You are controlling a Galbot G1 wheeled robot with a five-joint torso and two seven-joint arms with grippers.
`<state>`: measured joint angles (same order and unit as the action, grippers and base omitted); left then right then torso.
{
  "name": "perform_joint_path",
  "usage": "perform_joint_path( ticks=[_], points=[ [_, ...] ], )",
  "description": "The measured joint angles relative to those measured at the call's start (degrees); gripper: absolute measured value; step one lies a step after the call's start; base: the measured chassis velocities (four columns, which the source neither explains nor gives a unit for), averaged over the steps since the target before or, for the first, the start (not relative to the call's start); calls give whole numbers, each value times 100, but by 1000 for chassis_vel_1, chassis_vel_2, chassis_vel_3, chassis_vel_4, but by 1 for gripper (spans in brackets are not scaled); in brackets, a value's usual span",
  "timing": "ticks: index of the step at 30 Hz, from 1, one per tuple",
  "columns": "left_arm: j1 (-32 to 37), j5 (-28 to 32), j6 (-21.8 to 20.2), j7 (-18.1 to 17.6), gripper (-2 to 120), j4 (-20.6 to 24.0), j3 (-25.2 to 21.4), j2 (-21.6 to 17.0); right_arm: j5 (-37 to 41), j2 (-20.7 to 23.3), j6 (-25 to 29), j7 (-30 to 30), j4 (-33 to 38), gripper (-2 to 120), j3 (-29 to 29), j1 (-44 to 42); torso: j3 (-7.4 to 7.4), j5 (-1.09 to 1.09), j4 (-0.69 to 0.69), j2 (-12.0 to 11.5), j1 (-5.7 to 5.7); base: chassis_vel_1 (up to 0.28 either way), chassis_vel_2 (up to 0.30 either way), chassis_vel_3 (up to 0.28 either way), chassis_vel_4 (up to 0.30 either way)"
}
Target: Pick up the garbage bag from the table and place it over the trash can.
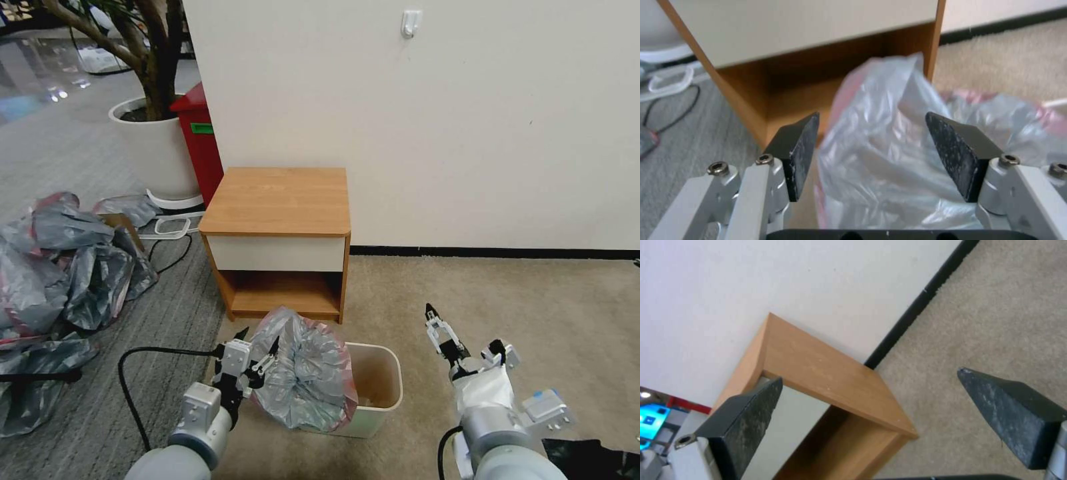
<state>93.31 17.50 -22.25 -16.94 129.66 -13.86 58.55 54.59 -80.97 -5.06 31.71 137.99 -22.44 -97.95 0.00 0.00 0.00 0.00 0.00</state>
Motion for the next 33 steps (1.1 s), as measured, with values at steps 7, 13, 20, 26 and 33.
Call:
perform_joint_path(
  ticks=[7, 13, 20, 26, 33],
  points=[
    [-387, 153, -115, -194, 71, -348, 442, -7, -5, -25, 34, 38, 56, 100, -31, -6, 0, 0, 0, 0, 0, 0, 0, 0, 0],
    [-680, 260, -312, -375, 75, -542, 772, 1, -36, -78, 62, 104, 57, 100, -34, -22, 0, 0, 0, 0, 0, 0, 0, 0, 0],
    [-823, 313, -435, -489, 70, -621, 891, -19, -36, -99, 80, 205, 18, 100, -32, -4, 0, 1, 0, 0, 0, 0, 0, 0, 0],
    [-969, 427, -621, -706, 54, -704, 1060, 10, -50, -117, 110, 224, 9, 100, -41, -37, 0, 1, 0, 0, 1, 0, 0, 0, 0],
    [-1198, 987, -1102, -1263, 53, -710, 1214, 153, -124, -127, 166, 227, 25, 100, -37, -135, 0, 1, -1, 0, 1, 0, 0, 0, 0]
  ],
)
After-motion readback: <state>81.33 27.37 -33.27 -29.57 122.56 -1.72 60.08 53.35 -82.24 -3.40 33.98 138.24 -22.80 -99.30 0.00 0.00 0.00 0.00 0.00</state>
